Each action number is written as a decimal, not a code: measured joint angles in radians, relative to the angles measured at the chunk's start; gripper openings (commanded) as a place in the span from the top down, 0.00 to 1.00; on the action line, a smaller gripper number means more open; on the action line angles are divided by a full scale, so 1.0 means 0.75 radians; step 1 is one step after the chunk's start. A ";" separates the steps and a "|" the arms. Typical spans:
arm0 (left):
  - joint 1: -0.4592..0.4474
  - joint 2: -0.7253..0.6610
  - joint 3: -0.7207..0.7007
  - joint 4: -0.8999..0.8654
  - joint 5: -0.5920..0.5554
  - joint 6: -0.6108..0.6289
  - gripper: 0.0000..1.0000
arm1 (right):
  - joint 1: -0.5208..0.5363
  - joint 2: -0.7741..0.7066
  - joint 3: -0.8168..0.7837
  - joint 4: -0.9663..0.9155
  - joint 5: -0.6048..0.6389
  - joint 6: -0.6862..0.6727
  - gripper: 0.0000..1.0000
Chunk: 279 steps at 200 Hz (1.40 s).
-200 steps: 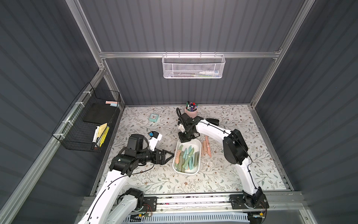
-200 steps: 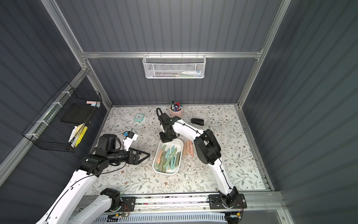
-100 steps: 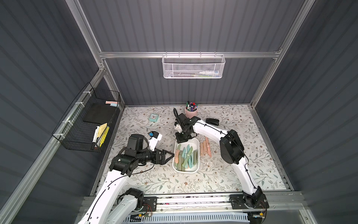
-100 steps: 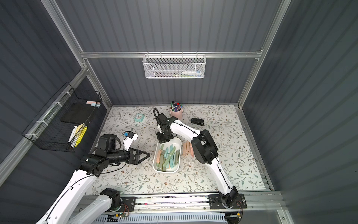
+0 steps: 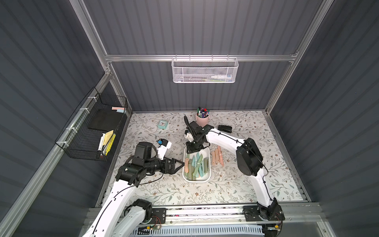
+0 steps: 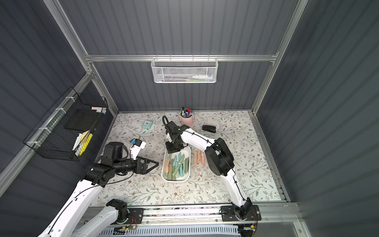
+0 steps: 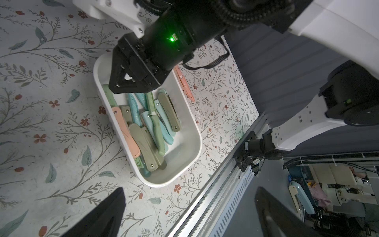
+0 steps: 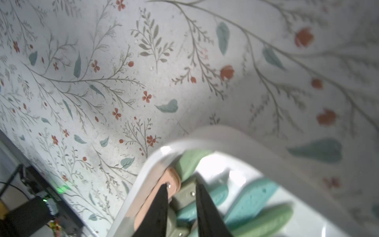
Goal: Take the fruit knife out of the storage box
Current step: Adjust the storage box at the center of the board, then pick up the fruit knife from the storage box.
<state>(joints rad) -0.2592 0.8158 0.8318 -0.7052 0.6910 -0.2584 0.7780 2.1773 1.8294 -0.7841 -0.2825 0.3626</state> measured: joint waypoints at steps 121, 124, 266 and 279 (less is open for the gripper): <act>0.000 0.000 0.000 0.001 0.027 0.000 0.01 | 0.064 -0.271 -0.474 -0.021 -0.001 0.396 0.48; 0.000 0.000 0.000 0.002 0.031 0.000 0.01 | 0.064 -0.264 -0.474 -0.020 -0.003 0.399 0.49; 0.000 -0.011 0.000 0.002 0.040 0.000 0.01 | 0.064 -0.123 -0.365 -0.025 -0.027 0.424 0.74; 0.000 -0.011 0.000 0.002 0.040 0.000 0.01 | 0.064 -0.123 -0.365 -0.026 -0.023 0.422 0.76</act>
<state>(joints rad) -0.2592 0.8074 0.8318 -0.7040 0.7212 -0.2584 0.8257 2.0850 1.5558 -0.8040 -0.2996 0.6792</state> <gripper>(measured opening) 0.995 0.253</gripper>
